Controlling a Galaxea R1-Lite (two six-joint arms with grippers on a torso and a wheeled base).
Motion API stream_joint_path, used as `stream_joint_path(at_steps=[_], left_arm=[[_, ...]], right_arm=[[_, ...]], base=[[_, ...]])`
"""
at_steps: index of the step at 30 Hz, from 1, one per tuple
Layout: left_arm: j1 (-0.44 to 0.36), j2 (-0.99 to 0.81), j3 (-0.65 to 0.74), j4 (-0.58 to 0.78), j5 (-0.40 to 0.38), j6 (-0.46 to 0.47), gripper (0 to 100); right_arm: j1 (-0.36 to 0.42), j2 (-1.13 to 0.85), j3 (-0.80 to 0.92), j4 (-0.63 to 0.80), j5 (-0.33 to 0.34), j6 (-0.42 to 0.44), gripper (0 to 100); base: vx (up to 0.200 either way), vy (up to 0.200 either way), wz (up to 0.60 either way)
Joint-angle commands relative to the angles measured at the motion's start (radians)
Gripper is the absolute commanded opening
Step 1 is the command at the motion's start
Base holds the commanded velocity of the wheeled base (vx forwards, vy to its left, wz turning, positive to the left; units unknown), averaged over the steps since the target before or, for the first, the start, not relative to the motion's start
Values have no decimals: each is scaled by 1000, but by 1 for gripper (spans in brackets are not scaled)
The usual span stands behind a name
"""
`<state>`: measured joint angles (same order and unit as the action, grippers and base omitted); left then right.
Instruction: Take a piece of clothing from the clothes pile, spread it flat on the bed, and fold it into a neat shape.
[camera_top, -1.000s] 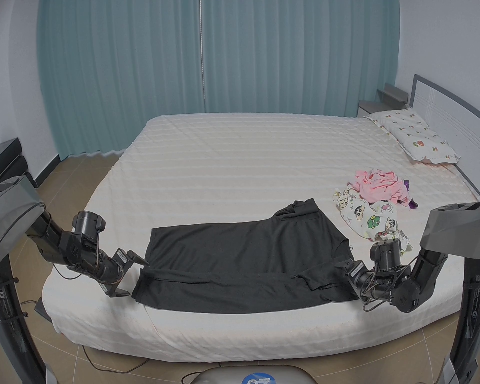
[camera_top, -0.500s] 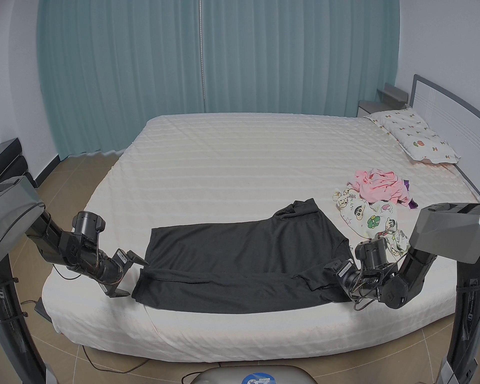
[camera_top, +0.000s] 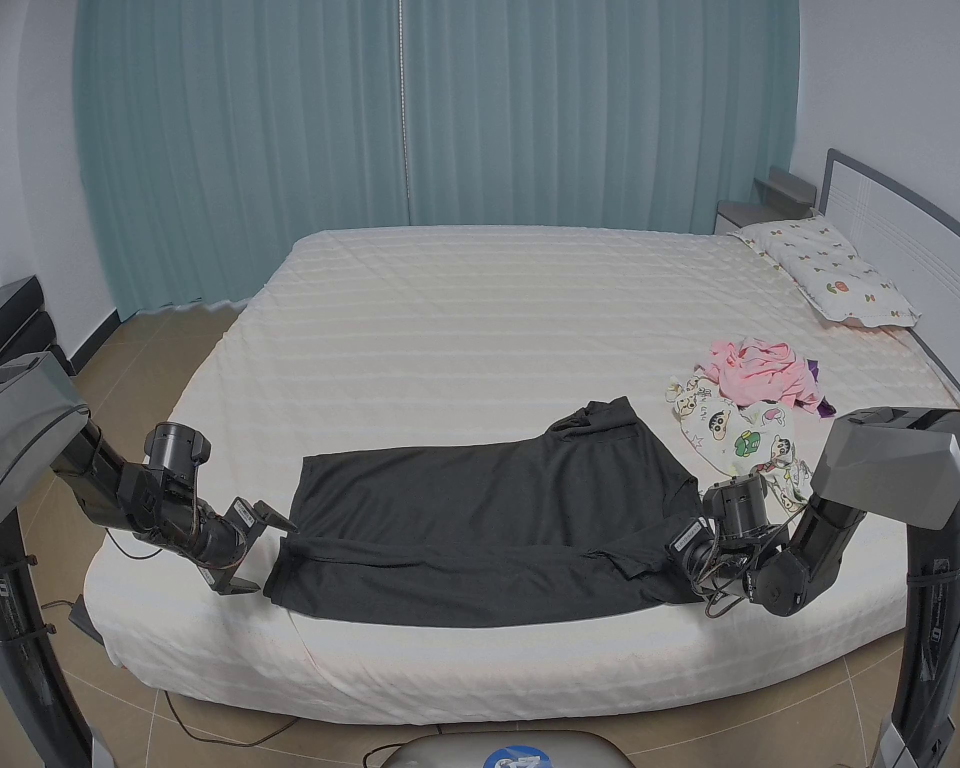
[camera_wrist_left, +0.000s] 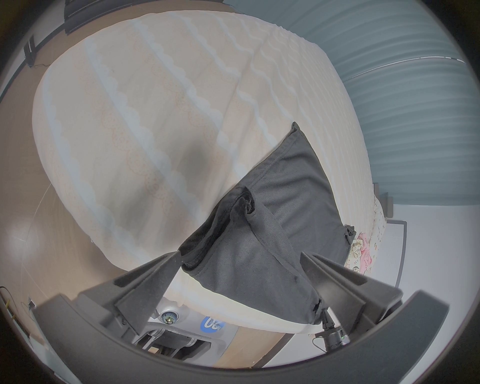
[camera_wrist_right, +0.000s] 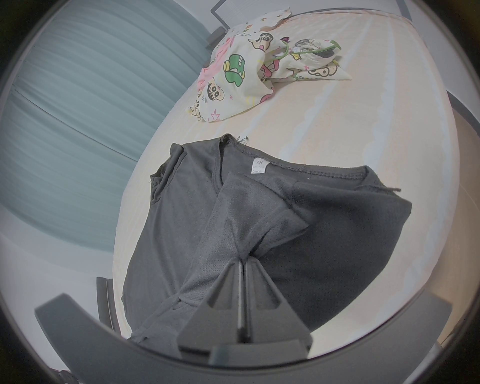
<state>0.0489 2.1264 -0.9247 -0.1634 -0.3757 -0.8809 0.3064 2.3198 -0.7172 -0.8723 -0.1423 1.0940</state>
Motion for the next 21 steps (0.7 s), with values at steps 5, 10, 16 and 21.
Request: stream_joint_path(at_steps=[5,10,16,21], left_arm=[[0,0,3,-1,1,0,100],[0,-2,7,-1,1,0,100],[0,-2,9,-1,1,0,100],[0,-2,9,-1,1,2,100]], right_arm=[[5,-82,25,9,1,-5,0],[11,-154,53,13,7,-10,0],[28,-221,105,24,15,-13,0],[28,-278,99,107,17,-13,0]], base=[[0,0,0],[0,0,0],[0,0,0],[0,0,0]])
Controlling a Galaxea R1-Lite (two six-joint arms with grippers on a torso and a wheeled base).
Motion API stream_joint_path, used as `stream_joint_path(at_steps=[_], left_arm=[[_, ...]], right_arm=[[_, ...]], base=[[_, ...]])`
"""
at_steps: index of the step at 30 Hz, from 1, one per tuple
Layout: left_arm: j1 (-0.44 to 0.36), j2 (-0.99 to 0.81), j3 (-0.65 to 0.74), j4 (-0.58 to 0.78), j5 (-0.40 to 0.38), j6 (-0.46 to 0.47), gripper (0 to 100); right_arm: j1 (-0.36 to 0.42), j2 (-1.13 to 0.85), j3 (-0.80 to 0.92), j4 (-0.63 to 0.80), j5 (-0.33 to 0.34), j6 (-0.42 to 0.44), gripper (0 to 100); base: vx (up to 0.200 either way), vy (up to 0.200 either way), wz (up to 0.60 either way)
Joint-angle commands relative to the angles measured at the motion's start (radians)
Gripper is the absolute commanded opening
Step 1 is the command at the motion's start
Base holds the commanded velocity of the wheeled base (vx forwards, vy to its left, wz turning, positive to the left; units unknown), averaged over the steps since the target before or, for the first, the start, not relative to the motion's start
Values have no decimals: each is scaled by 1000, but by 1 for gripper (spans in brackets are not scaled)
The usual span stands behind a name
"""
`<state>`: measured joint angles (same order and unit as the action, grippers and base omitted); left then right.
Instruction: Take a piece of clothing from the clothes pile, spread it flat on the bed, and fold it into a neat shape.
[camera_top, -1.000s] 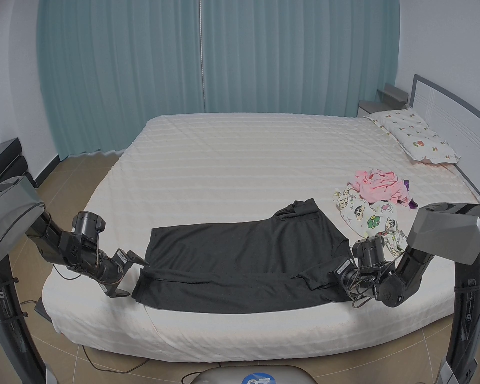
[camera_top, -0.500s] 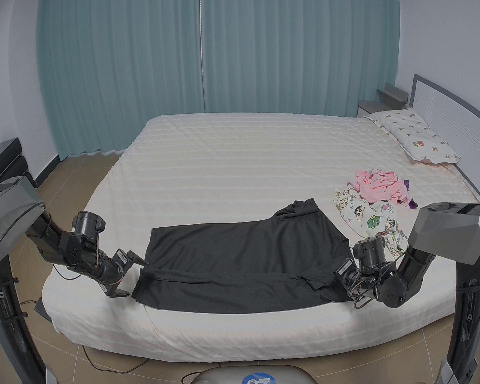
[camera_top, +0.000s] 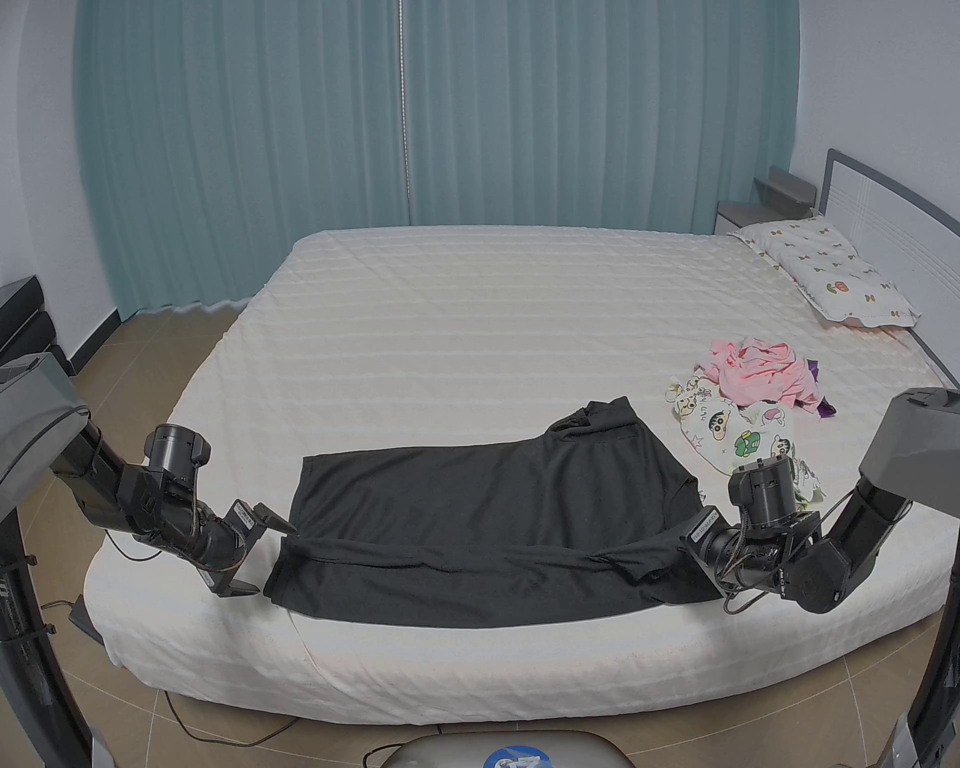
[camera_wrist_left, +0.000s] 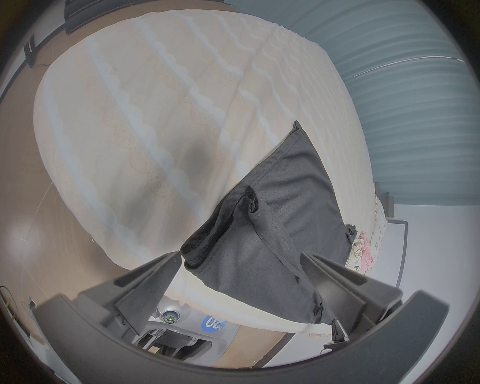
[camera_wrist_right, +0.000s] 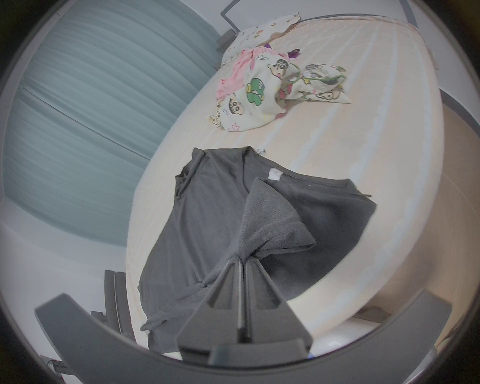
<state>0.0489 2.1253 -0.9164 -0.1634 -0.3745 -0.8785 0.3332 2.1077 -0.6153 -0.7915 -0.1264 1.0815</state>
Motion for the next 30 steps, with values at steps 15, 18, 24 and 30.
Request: stream_joint_path(at_steps=[15,18,24,30], left_arm=[[0,-1,1,-1,0,0,100],[0,1,1,-1,0,0,100],[0,-1,-1,-1,0,0,100],[0,-1,1,1,0,1,100]], right_arm=[[30,-97,60,130,8,-6,0],[33,-87,83,129,10,-22,100],[17,-78,98,118,14,-54,100],[-59,-64,72,94,62,-106,100]], base=[[0,0,0],[0,0,0],[0,0,0],[0,0,0]])
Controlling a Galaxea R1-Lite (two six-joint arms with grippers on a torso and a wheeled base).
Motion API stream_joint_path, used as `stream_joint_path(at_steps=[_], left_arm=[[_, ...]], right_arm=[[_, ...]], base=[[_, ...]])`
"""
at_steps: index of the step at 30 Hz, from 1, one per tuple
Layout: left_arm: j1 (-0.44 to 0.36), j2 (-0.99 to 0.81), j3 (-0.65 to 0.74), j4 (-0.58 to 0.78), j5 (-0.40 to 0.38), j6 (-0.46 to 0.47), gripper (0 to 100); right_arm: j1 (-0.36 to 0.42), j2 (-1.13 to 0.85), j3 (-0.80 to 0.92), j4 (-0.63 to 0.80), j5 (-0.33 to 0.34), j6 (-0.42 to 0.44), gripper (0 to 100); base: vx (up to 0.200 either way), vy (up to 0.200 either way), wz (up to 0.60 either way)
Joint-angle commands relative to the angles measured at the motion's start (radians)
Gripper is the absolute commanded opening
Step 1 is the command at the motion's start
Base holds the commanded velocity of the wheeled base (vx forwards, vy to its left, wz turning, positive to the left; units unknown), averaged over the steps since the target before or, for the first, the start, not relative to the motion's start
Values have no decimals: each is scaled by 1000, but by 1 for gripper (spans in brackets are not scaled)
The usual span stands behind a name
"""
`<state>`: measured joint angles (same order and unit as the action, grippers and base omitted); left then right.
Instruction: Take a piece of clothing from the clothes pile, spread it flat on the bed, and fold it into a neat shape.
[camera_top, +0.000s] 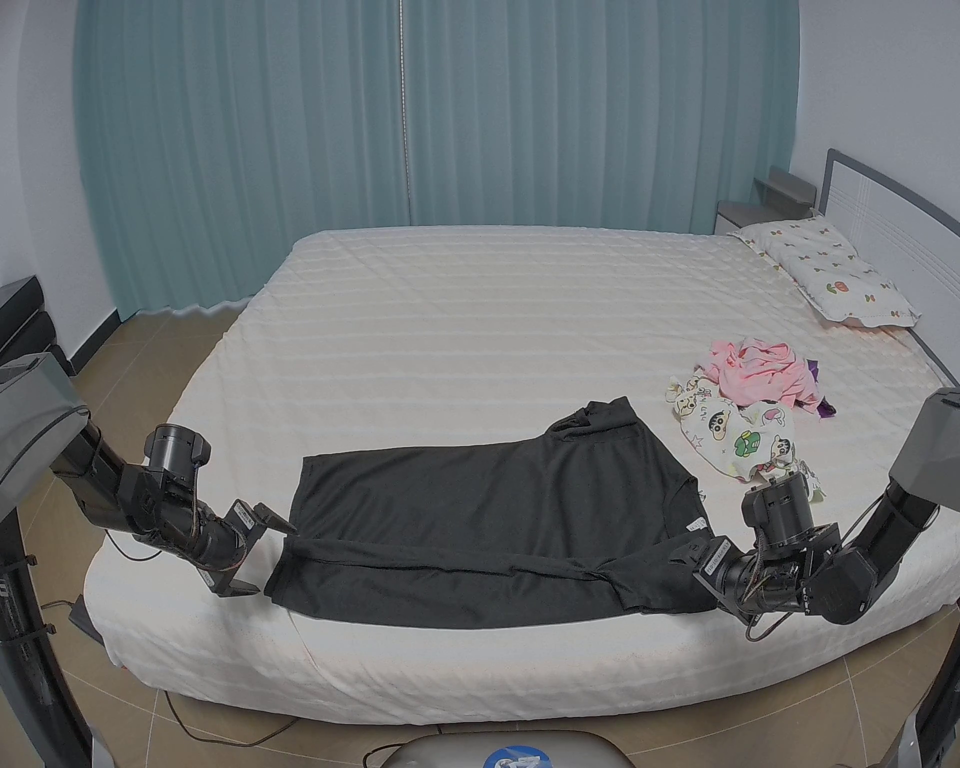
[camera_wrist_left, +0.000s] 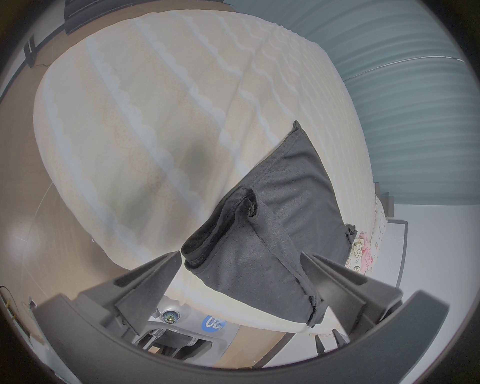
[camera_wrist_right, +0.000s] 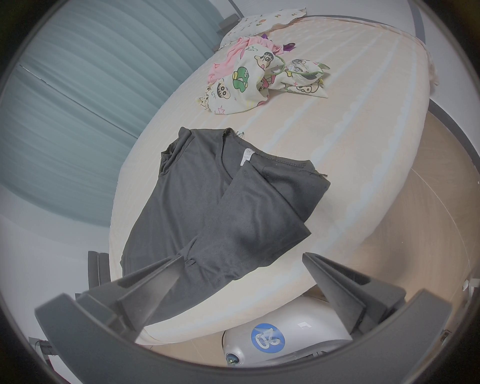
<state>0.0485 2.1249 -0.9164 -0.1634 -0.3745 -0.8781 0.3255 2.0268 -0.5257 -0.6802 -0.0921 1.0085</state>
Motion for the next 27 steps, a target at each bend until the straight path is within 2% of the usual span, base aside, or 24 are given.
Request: stream_joint_path(at_steps=[1,5,11,12,14,27], left_arm=[[1,0,1,-1,0,1,100],[1,0,1,1,0,1,100],[1,1,-1,-1,0,1,100],[1,0,-1,-1,0,1,100],[1,-2,1,1,0,1,100],[-1,0,1,1,0,1,100]], right_arm=[[-68,26,-19,-32,51,-47,100],[-129,81,-23,-139,146,-110,100],[-175,204,-49,-240,218,-268,100],[-175,205,-49,-242,223,-271,100],[-181,231,-68,-265,290,-303,100],[-217,297,-172,-269,313,-335,100]], base=[[0,0,0],[0,0,0],[0,0,0],[0,0,0],[0,0,0],[0,0,0]])
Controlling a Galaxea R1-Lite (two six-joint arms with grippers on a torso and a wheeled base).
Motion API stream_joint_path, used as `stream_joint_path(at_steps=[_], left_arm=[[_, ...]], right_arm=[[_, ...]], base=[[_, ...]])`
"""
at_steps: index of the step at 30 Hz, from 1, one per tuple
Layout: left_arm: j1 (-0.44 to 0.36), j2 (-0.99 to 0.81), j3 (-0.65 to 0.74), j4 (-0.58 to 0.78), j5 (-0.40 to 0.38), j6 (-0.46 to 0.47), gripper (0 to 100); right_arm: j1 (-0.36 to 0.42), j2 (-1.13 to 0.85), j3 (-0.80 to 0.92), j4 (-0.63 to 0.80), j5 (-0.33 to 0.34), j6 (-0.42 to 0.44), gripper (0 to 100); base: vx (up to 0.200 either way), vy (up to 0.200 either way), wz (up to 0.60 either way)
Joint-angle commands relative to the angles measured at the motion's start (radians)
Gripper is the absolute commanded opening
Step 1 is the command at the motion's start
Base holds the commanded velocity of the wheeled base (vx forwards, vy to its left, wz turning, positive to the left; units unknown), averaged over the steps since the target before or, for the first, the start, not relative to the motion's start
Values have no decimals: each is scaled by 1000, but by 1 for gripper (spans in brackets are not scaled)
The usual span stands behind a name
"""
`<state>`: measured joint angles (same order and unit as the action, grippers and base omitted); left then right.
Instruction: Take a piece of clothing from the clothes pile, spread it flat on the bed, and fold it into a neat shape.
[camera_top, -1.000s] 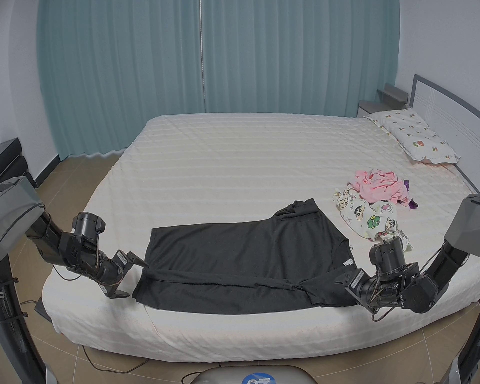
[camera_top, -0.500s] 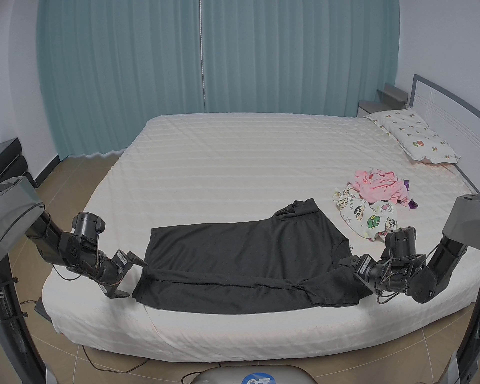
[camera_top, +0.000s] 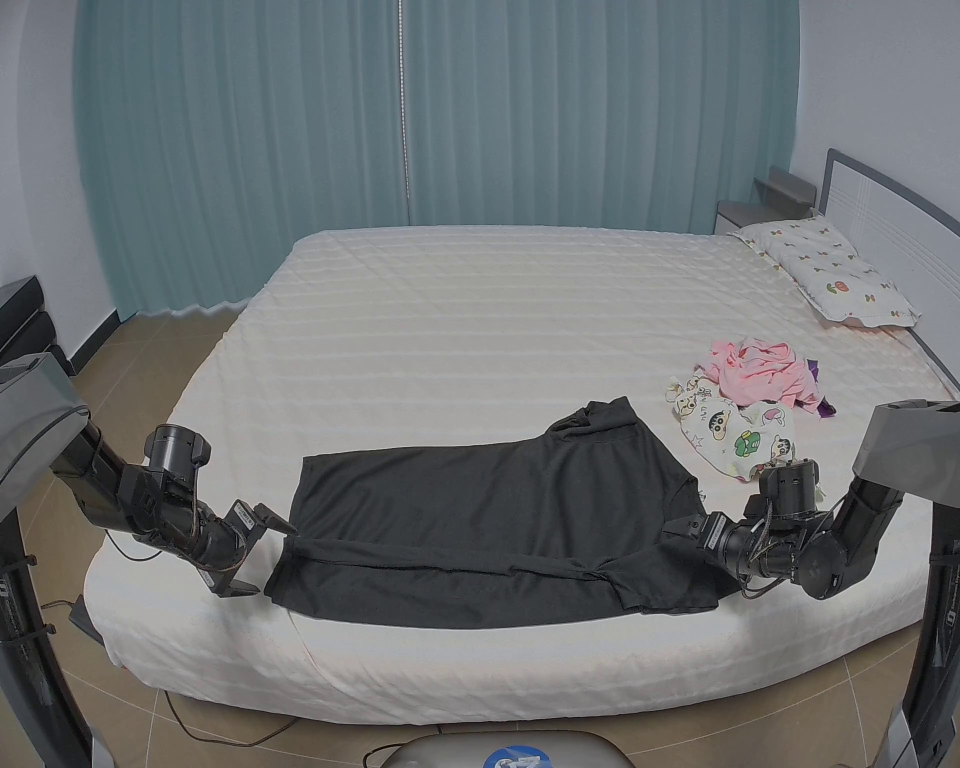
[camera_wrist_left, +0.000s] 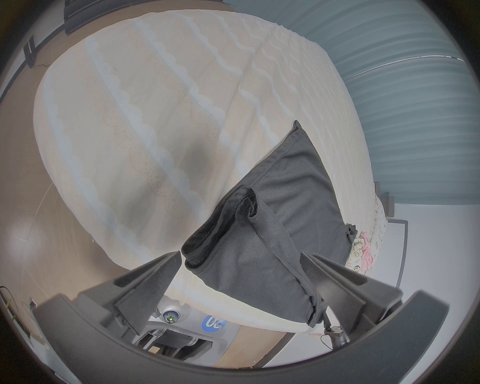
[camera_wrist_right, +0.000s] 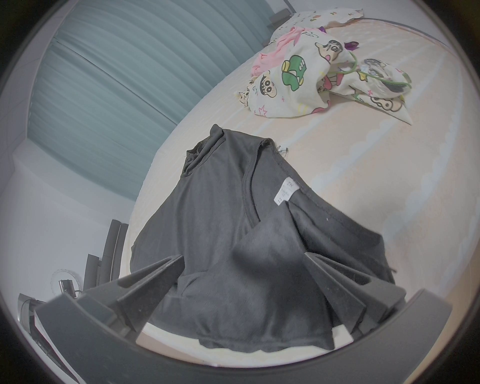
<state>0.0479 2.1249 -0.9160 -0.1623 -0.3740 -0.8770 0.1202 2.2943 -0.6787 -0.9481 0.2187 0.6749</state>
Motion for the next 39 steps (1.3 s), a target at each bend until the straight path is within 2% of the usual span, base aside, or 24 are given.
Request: stream_joint_path(at_steps=[1,4,9,13,14,24,30,39], left_arm=[[0,0,-1,0,0,0,100],[0,0,-1,0,0,0,100],[0,1,-1,0,0,0,100],[0,1,-3,0,0,0,100],[0,1,-3,0,0,0,100],[0,1,-3,0,0,0,100],[0,1,-1,0,0,-2,100],[0,1,-3,0,0,-5,100]], right_arm=[[-13,28,-19,-3,2,-1,100],[-22,31,-19,-11,4,-14,100],[-33,45,-19,-66,54,-15,100],[-31,63,-25,-69,67,-12,100],[-31,80,-35,-67,67,-14,0],[-62,100,-81,-72,73,-5,0],[-70,97,-68,-130,71,66,0],[-99,97,-59,-159,73,87,0]], base=[[0,0,0],[0,0,0],[0,0,0],[0,0,0],[0,0,0],[0,0,0],[0,0,0],[0,0,0]])
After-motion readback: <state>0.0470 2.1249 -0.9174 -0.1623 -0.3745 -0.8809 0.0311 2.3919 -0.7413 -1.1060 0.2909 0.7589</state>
